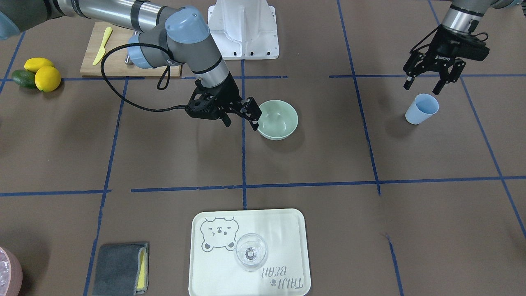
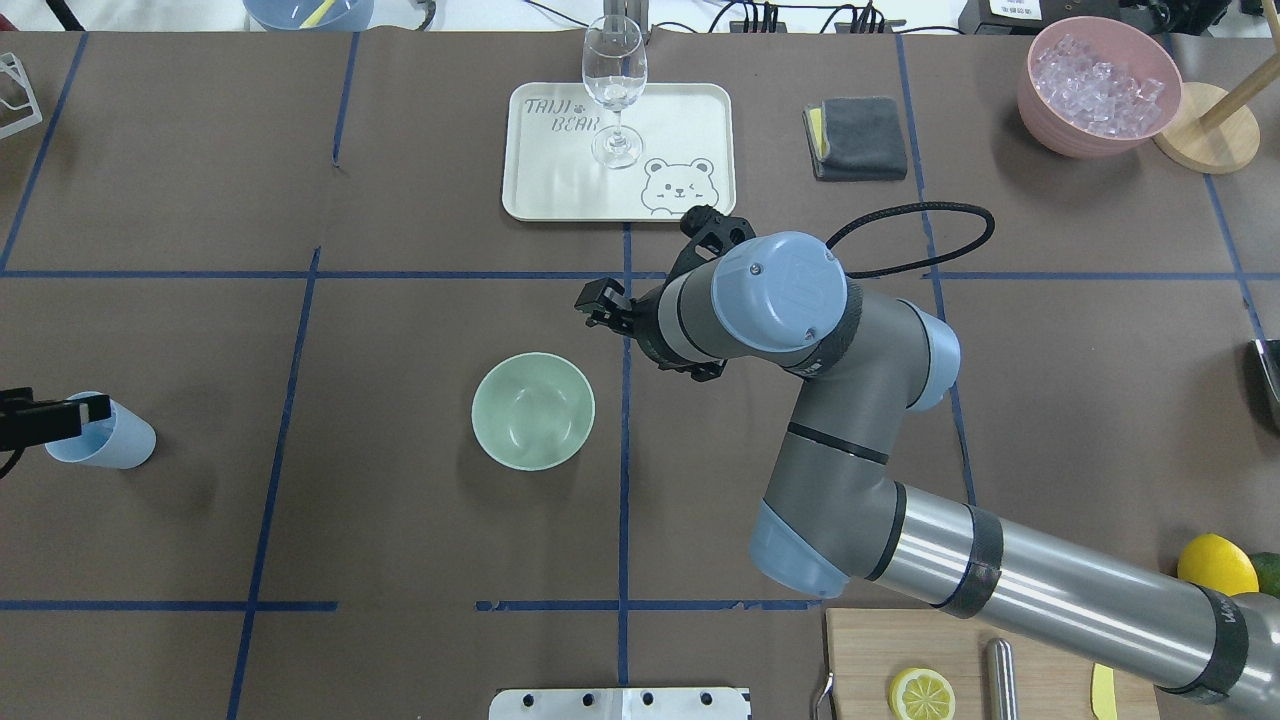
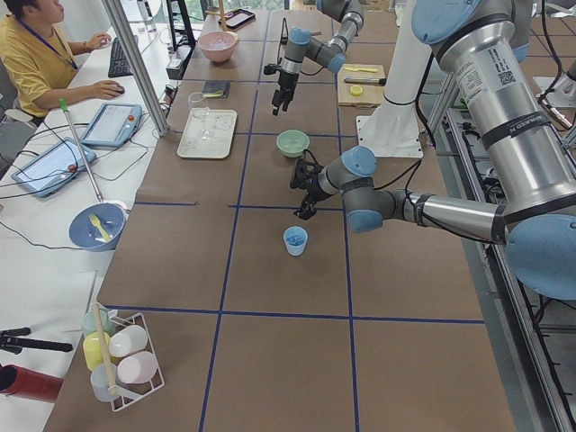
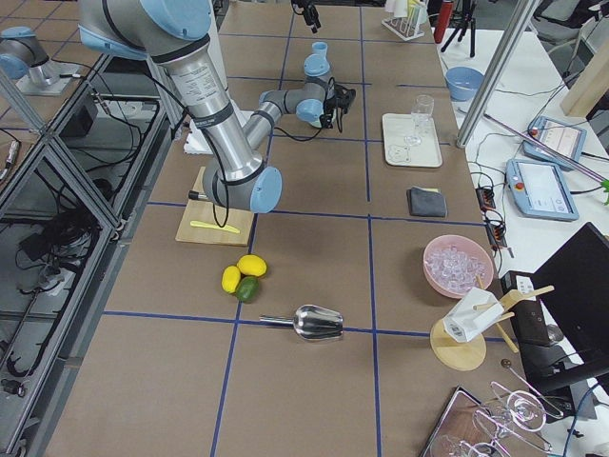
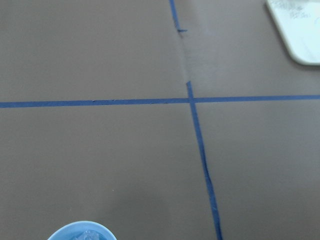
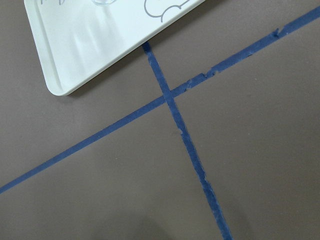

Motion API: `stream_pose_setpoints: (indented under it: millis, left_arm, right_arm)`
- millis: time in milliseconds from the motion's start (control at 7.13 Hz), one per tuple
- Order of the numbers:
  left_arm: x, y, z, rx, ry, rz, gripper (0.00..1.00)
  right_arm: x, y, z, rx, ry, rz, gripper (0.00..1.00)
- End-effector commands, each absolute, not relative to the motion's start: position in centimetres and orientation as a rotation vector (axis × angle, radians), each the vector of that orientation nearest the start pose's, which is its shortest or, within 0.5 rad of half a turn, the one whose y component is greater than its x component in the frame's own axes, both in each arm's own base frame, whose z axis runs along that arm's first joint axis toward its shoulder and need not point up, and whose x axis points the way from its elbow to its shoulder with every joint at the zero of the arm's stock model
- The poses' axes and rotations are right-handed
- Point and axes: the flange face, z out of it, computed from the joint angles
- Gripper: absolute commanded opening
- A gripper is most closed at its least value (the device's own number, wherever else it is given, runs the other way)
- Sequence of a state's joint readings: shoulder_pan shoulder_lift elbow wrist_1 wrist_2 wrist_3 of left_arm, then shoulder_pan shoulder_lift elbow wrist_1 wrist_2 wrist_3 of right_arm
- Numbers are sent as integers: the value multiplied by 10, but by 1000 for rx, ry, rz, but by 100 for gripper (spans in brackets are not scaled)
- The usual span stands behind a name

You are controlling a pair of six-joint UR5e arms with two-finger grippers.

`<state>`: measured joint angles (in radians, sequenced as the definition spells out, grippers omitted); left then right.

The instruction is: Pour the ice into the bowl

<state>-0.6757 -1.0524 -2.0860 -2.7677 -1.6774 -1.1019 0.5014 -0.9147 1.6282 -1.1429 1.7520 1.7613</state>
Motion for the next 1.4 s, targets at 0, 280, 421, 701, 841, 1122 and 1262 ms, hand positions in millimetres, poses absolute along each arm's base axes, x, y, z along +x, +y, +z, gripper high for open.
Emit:
stream_pose_setpoints:
  millis: [0, 280, 421, 701, 841, 1122, 1262]
  left_arm:
    - [160, -286, 479, 576, 1066, -134, 94]
    - [163, -266, 522, 670, 864, -154, 100]
    - [171, -263, 526, 649, 879, -204, 82]
    - [204, -245, 562, 731, 804, -249, 96]
    - [219, -236, 569, 816, 781, -259, 99]
    - [239, -221, 583, 891, 790, -319, 100]
    - [247, -219, 596, 930, 775, -334, 100]
  right_arm:
    - [-543, -433, 191, 24, -1168, 515, 100]
    - [-534, -440, 188, 42, -1175, 531, 100]
    - [-533, -440, 187, 57, -1177, 538, 100]
    - [-531, -441, 185, 70, -1180, 546, 100]
    - [-531, -441, 185, 74, -1181, 548, 100]
    - [-526, -439, 192, 76, -1177, 549, 100]
    - [-521, -436, 189, 78, -1187, 546, 100]
